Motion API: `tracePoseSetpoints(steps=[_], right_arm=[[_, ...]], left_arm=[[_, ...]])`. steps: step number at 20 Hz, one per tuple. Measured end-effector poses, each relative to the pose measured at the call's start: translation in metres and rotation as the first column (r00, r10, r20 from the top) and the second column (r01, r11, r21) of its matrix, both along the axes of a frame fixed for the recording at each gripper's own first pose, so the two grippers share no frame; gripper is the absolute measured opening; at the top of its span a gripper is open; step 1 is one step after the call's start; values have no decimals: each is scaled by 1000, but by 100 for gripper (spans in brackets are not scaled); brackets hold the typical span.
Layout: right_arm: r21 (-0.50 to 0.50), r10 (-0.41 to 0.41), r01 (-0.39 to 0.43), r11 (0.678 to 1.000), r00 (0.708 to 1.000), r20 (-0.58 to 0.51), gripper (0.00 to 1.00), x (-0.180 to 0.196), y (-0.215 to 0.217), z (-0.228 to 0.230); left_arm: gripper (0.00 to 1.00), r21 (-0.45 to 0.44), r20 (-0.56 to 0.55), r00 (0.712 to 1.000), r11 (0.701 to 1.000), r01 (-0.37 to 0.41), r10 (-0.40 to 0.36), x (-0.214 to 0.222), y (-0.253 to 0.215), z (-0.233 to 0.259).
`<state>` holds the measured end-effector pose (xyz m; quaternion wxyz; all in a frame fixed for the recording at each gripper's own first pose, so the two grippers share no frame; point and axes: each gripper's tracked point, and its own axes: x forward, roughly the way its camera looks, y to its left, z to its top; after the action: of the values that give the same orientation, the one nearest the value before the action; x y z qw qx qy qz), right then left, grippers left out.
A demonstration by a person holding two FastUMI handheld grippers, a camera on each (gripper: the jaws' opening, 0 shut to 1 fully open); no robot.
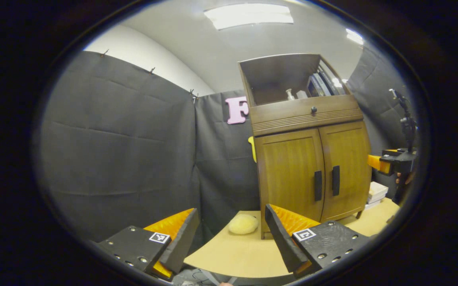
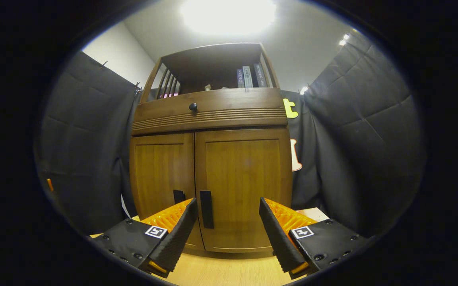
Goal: Open the right door of the double-door shoe cabinet with the right hand, and open the left door with the left hand.
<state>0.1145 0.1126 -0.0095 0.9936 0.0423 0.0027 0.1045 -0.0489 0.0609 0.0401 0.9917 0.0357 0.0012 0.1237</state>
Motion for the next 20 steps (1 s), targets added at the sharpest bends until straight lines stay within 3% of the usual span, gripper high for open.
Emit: tracePoseSetpoints(steps=[16,20], right_arm=[[48,63,-59,997,995,-80,98,94,69,-47],[15,67,-66,998,992,-103,96,120,86,-62]], left_arm=[[100,37,-15,984,984,-174,175,-16,31,0],[100,41,-21,975,974,-222,223,-17,34,0]])
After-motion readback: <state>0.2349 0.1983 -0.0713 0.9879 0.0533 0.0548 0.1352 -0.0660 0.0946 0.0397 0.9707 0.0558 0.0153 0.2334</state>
